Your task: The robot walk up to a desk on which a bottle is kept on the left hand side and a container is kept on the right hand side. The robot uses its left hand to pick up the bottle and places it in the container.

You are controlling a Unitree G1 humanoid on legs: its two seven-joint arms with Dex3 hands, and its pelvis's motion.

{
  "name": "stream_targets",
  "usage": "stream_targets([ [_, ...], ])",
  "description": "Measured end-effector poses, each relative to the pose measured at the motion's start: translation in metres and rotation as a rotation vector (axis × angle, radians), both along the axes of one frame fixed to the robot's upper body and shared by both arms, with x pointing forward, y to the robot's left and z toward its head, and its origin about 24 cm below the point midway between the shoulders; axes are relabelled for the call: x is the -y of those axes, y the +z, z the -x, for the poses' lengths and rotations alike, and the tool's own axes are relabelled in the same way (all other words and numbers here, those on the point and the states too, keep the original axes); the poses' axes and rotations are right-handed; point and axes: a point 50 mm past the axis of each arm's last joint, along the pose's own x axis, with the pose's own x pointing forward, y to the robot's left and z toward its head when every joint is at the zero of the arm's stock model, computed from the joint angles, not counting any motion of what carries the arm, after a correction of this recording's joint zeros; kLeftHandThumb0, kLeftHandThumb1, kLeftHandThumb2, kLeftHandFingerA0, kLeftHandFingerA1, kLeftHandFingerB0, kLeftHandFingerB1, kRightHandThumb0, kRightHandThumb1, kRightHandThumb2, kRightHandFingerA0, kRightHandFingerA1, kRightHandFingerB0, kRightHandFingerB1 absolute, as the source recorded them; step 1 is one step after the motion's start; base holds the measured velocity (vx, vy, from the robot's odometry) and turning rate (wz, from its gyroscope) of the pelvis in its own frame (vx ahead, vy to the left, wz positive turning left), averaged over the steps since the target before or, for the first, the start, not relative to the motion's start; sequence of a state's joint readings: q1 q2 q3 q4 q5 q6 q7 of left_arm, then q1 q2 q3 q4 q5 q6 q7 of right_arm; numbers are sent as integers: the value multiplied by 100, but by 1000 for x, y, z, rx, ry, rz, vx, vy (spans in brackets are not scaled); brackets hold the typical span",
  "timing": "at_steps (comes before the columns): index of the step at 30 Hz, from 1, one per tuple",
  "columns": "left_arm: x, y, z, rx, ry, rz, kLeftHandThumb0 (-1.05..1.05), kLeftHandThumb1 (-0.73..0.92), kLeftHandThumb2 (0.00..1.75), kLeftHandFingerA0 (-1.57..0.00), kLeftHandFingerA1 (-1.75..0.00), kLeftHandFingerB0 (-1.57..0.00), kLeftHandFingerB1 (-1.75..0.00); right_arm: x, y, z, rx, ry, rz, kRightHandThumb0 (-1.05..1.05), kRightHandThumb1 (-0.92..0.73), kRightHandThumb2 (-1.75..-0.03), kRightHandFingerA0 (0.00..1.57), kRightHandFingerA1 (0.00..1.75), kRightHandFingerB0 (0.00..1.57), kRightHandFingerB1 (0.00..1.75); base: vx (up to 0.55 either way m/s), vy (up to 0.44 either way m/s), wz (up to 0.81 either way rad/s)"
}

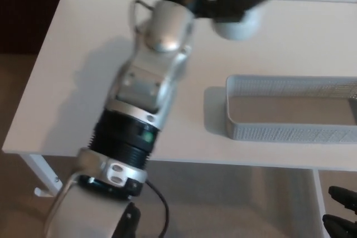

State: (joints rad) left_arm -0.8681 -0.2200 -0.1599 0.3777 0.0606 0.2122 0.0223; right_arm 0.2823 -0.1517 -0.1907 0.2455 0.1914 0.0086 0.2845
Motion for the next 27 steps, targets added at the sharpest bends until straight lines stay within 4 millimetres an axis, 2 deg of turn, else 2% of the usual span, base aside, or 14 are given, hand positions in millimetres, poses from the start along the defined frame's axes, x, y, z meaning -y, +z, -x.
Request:
stream_targets([
  [1, 3, -1, 1, -1, -10, -10, -15, 66, 91, -107, -134, -85, -104, 0, -1, 1, -3, 0, 0, -64, -51, -57, 40, 48, 45, 41, 0, 0, 0],
  [2, 9, -4, 3, -5, -27, -32, -15, 66, 91, -107, -134, -85, -104, 0, -2, 2, -9, 0, 1, -64, -51, -57, 40, 48, 45, 41, 0, 0, 0],
  [3, 11, -5, 4, -7, -35, -43, -16, 69, 82, -106, -129, -86, -96, 0, -2, 2, -10, 2, 1, -64, -50, -57, 40, 50, 47, 41, 0, 0, 0],
  [5, 17, -10, 5, -16, -53, -71, -16, 69, 82, -106, -129, -86, -96, -1, -2, 2, -13, 6, 4, -64, -50, -57, 40, 50, 47, 41, 0, 0, 0],
  [6, 17, -10, 5, -16, -53, -71, -16, 67, 90, -110, -130, -84, -106, -1, -2, 2, -13, 6, 4, -68, -51, -57, 42, 50, 45, 40, 0, 0, 0],
  [8, 24, -15, 8, -23, -74, -100, -18, 66, 92, -114, -132, -85, -111, -2, -3, 3, -17, 11, 7, -68, -51, -57, 43, 50, 46, 40, 0, 0, 0],
  [9, 26, -17, 9, -25, -81, -112, -16, 56, 110, -124, -122, -92, -103, -2, -3, 4, -20, 13, 11, -68, -51, -57, 43, 52, 46, 40, 0, 0, 0],
  [10, 28, -18, 9, -26, -87, -121, -16, 56, 110, -124, -122, -92, -103, -2, -3, 4, -21, 15, 13, -68, -51, -57, 43, 52, 46, 40, 0, 0, 0],
  [11, 30, -20, 11, -28, -95, -136, -21, 64, 94, -115, -132, -86, -111, -2, -3, 4, -21, 18, 17, -68, -51, -57, 44, 51, 47, 40, 0, 0, 0],
  [15, 42, -29, 16, -30, -130, -208, -19, 63, 97, -116, -130, -86, -110, -3, -4, 4, -26, 29, 30, -68, -51, -57, 43, 51, 46, 40, 0, 0, 0],
  [18, 44, -32, 18, -33, -137, -222, -16, 62, 104, -118, -128, -86, -111, -3, -4, 4, -27, 34, 36, -67, -52, -57, 42, 54, 45, 40, 0, 0, 0],
  [21, 43, -37, 19, -46, -138, -225, -14, 66, 100, -116, -132, -85, -114, -3, -4, 4, -26, 36, 40, -68, -51, -57, 43, 54, 46, 41, 0, 0, 0],
  [27, 36, -58, 18, -123, -117, -223, -19, 62, 102, -118, -129, -88, -109, -3, -5, 4, -26, 39, 44, -68, -51, -57, 44, 52, 47, 40, 0, 0, 0],
])
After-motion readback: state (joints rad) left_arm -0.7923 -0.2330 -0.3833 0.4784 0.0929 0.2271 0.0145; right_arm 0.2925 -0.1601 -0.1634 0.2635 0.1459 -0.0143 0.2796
